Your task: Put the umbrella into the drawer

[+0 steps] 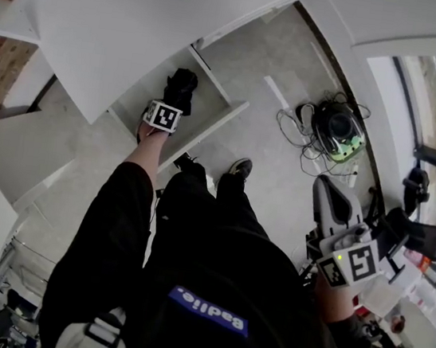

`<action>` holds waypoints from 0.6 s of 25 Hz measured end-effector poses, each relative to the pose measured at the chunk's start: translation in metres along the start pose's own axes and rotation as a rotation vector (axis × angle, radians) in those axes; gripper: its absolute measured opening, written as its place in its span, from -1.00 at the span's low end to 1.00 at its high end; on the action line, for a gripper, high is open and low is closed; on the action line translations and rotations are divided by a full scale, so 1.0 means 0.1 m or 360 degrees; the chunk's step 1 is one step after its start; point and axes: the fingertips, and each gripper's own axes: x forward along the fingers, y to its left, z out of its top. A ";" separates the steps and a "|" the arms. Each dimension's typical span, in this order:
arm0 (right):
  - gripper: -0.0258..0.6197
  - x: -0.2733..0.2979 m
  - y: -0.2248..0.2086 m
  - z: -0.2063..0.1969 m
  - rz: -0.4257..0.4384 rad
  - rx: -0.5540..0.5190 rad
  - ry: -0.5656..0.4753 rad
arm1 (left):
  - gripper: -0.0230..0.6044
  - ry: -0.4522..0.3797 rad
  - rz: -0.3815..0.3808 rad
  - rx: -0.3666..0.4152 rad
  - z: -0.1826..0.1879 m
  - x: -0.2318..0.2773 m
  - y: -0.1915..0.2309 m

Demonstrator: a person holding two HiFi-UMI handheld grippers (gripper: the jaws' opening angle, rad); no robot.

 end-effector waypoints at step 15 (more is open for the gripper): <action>-0.83 0.02 0.19 -0.01 0.0048 -0.0094 0.0067 | 0.01 0.0163 -0.0067 -0.0080 -0.26 0.18 -0.12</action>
